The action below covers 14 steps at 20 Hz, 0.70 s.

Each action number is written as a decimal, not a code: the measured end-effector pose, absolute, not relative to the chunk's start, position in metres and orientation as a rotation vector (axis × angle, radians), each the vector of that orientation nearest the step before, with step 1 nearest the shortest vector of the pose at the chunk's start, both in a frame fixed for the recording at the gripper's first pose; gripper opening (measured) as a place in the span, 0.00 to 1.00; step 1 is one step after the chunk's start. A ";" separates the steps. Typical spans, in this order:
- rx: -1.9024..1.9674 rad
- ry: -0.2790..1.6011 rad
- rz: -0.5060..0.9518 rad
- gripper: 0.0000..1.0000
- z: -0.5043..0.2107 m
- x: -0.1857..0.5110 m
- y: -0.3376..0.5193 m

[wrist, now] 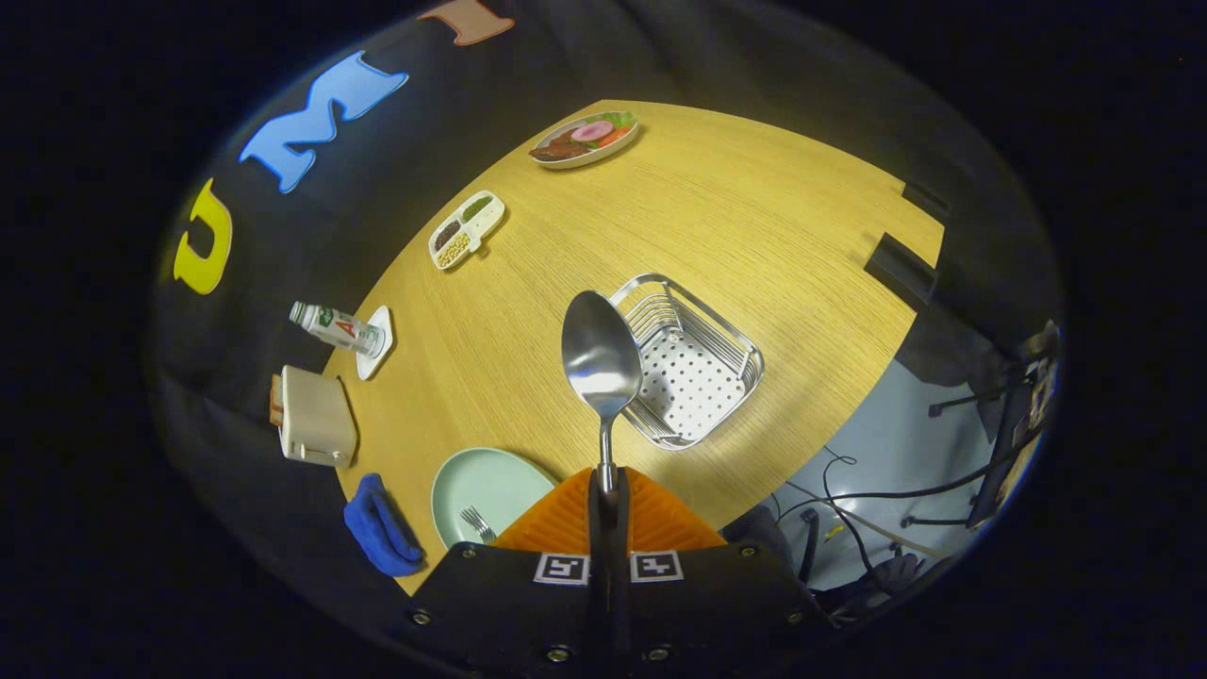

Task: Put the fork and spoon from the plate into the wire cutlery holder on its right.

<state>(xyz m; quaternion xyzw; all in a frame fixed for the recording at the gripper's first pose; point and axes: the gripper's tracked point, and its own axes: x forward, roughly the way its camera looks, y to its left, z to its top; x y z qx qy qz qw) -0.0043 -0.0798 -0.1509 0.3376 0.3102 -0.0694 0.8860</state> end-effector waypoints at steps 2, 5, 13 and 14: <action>0.735 0.670 -0.165 0.02 -0.155 -0.005 -0.088; 0.675 0.679 -0.219 0.02 -0.163 -0.004 -0.099; 0.664 0.669 -0.216 0.10 -0.149 -0.004 -0.103; 0.671 0.664 -0.219 0.11 -0.149 -0.004 -0.104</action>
